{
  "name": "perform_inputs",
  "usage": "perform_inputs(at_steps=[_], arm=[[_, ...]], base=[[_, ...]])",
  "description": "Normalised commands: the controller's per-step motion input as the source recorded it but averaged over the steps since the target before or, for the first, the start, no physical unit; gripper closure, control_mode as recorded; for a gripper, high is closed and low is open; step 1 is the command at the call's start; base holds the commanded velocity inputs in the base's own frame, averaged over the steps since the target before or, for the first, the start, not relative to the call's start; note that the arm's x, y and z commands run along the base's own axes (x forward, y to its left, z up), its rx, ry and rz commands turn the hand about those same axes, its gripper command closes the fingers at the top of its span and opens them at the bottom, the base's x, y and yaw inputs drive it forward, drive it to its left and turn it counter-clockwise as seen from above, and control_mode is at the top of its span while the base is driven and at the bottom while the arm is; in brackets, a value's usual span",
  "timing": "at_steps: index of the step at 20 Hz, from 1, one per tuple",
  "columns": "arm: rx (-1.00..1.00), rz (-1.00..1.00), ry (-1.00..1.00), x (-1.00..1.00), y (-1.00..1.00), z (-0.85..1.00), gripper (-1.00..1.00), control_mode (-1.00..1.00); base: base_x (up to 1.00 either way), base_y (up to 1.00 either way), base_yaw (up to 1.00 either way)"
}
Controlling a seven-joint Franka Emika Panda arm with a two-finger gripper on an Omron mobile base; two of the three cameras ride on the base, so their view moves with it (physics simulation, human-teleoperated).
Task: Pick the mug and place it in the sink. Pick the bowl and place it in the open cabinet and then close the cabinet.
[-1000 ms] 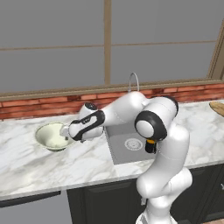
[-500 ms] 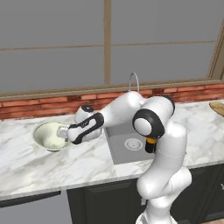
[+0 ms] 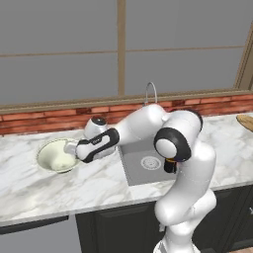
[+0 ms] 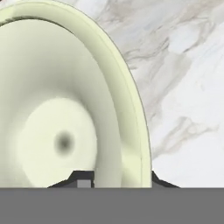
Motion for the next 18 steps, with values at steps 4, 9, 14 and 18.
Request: perform_inputs(at_steps=[4, 9, 14, 18], arm=[[0.00, -0.14, 0.00, -0.46, -0.39, 0.63, 1.00, -1.00], [0.01, -0.17, -0.01, -0.46, -0.56, 0.65, 1.00, -1.00], [0.03, -0.17, -0.08, -0.51, -0.66, 0.60, 1.00, -1.00], [0.05, -0.18, -0.17, -0.61, -0.62, 0.70, 1.00, -1.00]], base=[[0.00, 0.00, 0.00], [0.00, 0.00, 0.00], [0.00, 0.00, 0.00], [0.00, 0.00, 0.00]])
